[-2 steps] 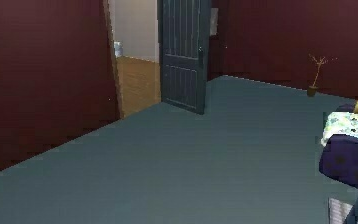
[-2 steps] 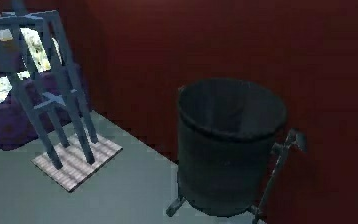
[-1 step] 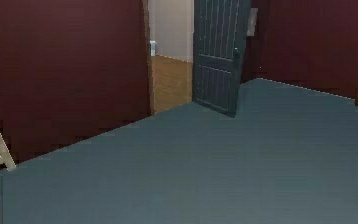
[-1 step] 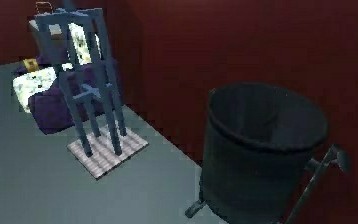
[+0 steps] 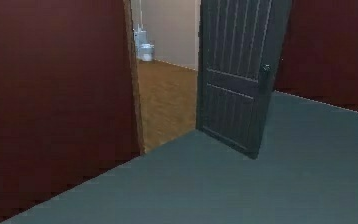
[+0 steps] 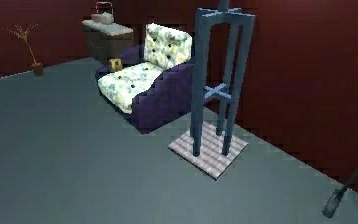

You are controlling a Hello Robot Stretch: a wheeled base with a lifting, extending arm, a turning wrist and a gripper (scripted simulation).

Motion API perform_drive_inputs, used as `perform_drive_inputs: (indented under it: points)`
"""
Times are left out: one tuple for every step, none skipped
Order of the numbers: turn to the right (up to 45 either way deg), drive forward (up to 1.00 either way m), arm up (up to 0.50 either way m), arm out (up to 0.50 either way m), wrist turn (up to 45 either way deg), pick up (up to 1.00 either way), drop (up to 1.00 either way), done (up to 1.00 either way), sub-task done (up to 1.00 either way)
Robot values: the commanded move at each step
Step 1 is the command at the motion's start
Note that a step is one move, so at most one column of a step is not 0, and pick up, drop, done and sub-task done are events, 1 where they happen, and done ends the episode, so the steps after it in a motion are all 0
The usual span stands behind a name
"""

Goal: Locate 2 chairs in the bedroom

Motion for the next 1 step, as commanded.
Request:
perform_drive_inputs:
  points:
    - [-3.0,0.00,0.00,0.00,0.0,0.00,0.00,0.00,0.00]
